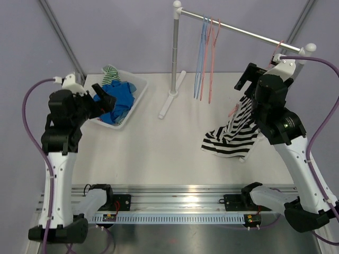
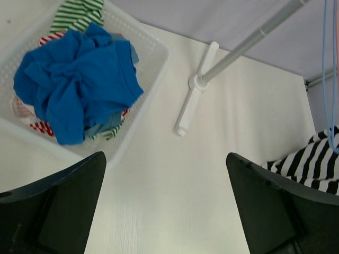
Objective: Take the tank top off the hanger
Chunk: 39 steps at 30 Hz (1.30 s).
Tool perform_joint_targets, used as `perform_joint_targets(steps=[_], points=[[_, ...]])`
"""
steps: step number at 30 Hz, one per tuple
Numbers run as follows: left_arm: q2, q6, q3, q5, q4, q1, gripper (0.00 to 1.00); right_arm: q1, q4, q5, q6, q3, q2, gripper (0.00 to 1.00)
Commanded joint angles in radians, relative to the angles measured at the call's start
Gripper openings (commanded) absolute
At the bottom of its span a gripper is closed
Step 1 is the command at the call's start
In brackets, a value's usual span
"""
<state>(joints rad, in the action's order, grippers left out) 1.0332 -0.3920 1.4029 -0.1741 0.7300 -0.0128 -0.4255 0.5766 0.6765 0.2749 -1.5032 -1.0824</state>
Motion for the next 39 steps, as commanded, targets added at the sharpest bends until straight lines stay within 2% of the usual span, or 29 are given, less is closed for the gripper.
perform_joint_targets(steps=[1,4,8,10,18,22,27,38,39], points=[[-0.108,0.022,-0.197,-0.109,-0.086,0.005,0.99,-0.004,-0.041,0.126,-0.023,-0.019,-0.011,0.99],[-0.183,0.059,-0.281,-0.143,-0.095,0.028,0.99,-0.005,-0.057,0.153,-0.013,0.003,-0.022,0.99],[-0.228,0.087,-0.421,-0.025,-0.110,0.054,0.99,-0.001,-0.138,0.195,-0.068,0.047,-0.068,0.99],[-0.226,0.094,-0.443,-0.033,-0.110,0.062,0.99,0.001,-0.130,0.215,-0.078,0.029,-0.094,0.99],[-0.245,0.105,-0.446,-0.033,-0.109,0.103,0.99,0.001,-0.189,0.336,-0.128,0.014,-0.183,0.75],[-0.252,0.111,-0.446,-0.031,-0.107,0.114,0.99,0.002,-0.207,0.344,-0.115,0.038,-0.179,0.60],[-0.254,0.114,-0.446,-0.031,-0.106,0.120,0.99,0.002,-0.218,0.350,-0.121,0.040,-0.180,0.48],[-0.262,0.119,-0.446,-0.016,-0.103,0.131,0.99,0.002,-0.239,0.322,-0.103,0.089,-0.159,0.44],[-0.260,0.120,-0.446,-0.016,-0.104,0.131,0.99,0.002,-0.242,0.328,-0.103,0.090,-0.159,0.39]])
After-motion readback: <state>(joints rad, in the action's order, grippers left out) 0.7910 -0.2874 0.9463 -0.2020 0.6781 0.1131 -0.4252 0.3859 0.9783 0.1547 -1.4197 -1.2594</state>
